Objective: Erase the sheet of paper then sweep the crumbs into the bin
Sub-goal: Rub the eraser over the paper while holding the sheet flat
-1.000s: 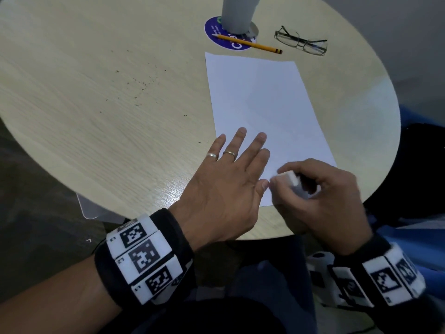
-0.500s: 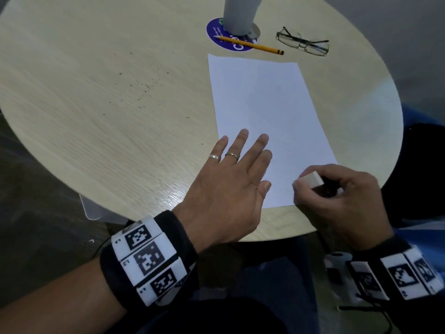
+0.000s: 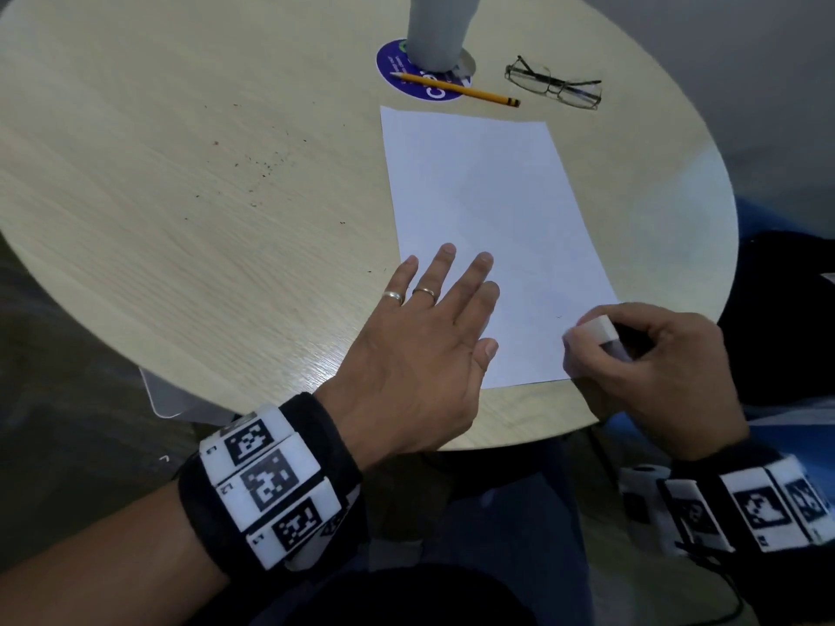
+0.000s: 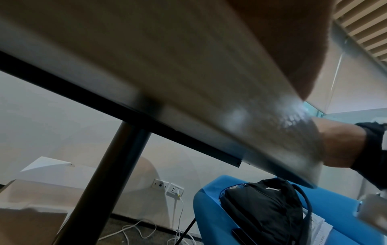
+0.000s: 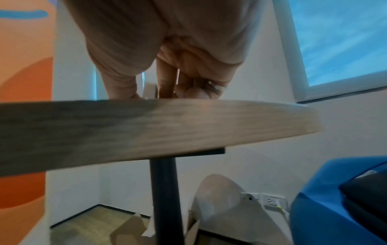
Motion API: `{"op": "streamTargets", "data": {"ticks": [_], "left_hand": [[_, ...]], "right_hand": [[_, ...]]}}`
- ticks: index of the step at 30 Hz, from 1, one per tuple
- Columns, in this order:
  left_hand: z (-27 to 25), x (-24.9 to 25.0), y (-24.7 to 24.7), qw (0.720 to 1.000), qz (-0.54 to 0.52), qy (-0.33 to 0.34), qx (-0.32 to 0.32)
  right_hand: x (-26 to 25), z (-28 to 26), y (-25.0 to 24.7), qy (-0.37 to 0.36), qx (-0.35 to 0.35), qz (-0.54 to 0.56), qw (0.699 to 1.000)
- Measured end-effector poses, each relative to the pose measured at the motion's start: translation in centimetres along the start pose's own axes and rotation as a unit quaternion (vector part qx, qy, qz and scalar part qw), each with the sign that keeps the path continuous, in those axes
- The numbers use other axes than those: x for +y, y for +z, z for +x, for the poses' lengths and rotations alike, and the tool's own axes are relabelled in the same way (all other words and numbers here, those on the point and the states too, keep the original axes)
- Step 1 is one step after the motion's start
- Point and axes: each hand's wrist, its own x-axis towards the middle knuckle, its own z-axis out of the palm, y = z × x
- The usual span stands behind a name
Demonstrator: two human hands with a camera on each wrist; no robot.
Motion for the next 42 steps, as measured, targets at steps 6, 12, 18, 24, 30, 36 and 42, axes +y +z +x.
{"op": "streamTargets", "data": {"ticks": [6, 12, 18, 24, 30, 36, 42], "left_hand": [[0.0, -0.1, 0.1, 1.0, -0.004, 0.003, 0.01], [0.0, 0.0, 0.2, 1.0, -0.005, 0.002, 0.007], [0.0, -0.1, 0.3, 1.0, -0.009, 0.007, 0.011], [-0.1, -0.1, 0.2, 1.0, -0.008, 0.007, 0.009], [-0.1, 0.0, 0.1, 1.0, -0.011, 0.003, 0.0], [-0.1, -0.1, -0.2, 1.0, -0.018, 0.002, 0.003], [-0.2, 0.0, -0.2, 1.0, -0.02, 0.002, -0.006]], "right_hand": [[-1.9, -0.2, 3.6, -0.073, -0.022, -0.025, 0.997], [-0.5, 0.3, 1.0, -0.012, 0.027, -0.036, 0.999], [-1.3, -0.1, 2.9, -0.041, -0.018, -0.019, 0.999], [-2.0, -0.4, 2.8, -0.064, 0.008, -0.055, 0.996], [0.6, 0.7, 1.1, -0.005, 0.017, -0.06, 0.998], [-1.5, -0.7, 3.3, -0.074, 0.001, -0.083, 0.994], [2.2, 1.2, 0.0, 0.0, 0.062, -0.038, 0.997]]}}
